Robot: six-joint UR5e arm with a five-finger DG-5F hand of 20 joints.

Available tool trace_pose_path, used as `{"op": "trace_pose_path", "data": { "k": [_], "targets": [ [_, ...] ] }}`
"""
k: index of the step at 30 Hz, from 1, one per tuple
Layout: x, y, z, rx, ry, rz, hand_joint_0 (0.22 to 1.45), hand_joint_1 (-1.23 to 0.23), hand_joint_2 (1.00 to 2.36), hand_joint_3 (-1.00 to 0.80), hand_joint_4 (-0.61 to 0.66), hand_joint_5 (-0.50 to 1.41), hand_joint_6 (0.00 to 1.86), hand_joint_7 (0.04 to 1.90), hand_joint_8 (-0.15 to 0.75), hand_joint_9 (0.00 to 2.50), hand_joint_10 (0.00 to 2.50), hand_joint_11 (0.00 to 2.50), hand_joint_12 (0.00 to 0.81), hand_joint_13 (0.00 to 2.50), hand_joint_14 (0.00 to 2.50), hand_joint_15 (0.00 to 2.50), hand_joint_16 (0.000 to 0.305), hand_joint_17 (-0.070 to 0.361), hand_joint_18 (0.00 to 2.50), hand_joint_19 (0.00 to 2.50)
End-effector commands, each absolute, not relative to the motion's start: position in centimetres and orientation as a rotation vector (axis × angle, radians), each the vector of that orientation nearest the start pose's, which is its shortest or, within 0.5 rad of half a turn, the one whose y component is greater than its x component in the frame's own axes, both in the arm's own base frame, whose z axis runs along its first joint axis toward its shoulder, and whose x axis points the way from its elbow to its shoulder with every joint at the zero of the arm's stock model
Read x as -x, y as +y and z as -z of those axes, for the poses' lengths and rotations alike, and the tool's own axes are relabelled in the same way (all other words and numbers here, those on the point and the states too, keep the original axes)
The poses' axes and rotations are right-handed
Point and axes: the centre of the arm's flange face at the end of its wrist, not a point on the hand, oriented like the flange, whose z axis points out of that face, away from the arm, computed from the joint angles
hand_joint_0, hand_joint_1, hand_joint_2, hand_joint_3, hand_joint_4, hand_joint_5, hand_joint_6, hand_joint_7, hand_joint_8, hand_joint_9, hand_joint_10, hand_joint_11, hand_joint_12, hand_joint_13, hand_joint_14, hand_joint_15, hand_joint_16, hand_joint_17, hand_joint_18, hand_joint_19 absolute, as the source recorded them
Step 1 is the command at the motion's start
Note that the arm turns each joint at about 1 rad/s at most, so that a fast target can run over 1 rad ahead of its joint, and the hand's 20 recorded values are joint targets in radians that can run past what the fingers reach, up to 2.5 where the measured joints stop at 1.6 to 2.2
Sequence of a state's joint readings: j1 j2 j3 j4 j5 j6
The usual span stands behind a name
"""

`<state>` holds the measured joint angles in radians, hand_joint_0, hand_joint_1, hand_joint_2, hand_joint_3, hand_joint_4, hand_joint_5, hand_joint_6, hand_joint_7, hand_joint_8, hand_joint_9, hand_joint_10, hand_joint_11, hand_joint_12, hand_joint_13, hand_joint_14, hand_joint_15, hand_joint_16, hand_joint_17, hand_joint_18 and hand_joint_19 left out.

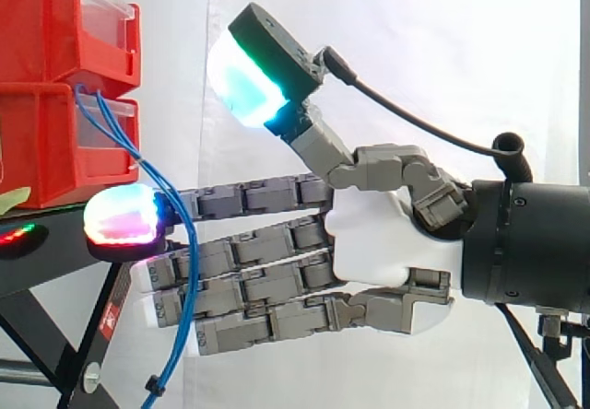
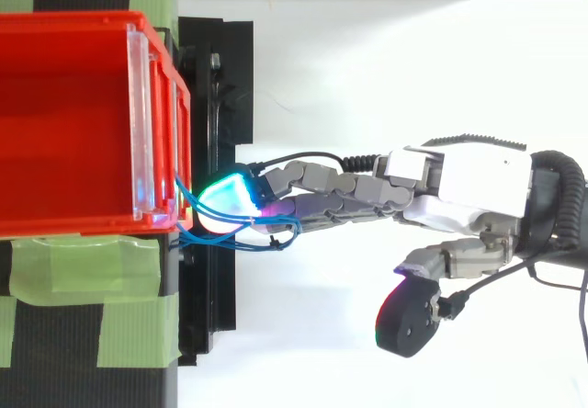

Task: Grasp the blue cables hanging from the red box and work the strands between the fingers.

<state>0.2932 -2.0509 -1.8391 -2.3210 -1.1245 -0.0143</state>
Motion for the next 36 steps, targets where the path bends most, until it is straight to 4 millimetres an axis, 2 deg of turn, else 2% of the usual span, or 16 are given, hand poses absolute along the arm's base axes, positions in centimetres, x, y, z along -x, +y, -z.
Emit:
{"op": "trace_pose_path", "data": {
  "k": [1, 36],
  "targets": [
    [-60.66, -0.11, -17.95, -1.237, 1.043, -1.134, 0.65, -0.55, 1.00, -1.00, 0.18, -0.29, 0.01, 0.66, 0.309, 0.28, 0.00, 0.00, 0.368, 0.32, 0.00, 0.14, 0.067, 0.151, 0.38, 0.15],
    [-60.72, -0.41, -17.99, -1.219, 1.059, -1.138, 0.67, -0.56, 1.00, -1.00, 0.18, -0.26, 0.01, 0.66, 0.330, 0.39, 0.00, 0.09, 0.376, 0.45, 0.01, 0.19, 0.057, 0.129, 0.45, 0.12]
  ]
}}
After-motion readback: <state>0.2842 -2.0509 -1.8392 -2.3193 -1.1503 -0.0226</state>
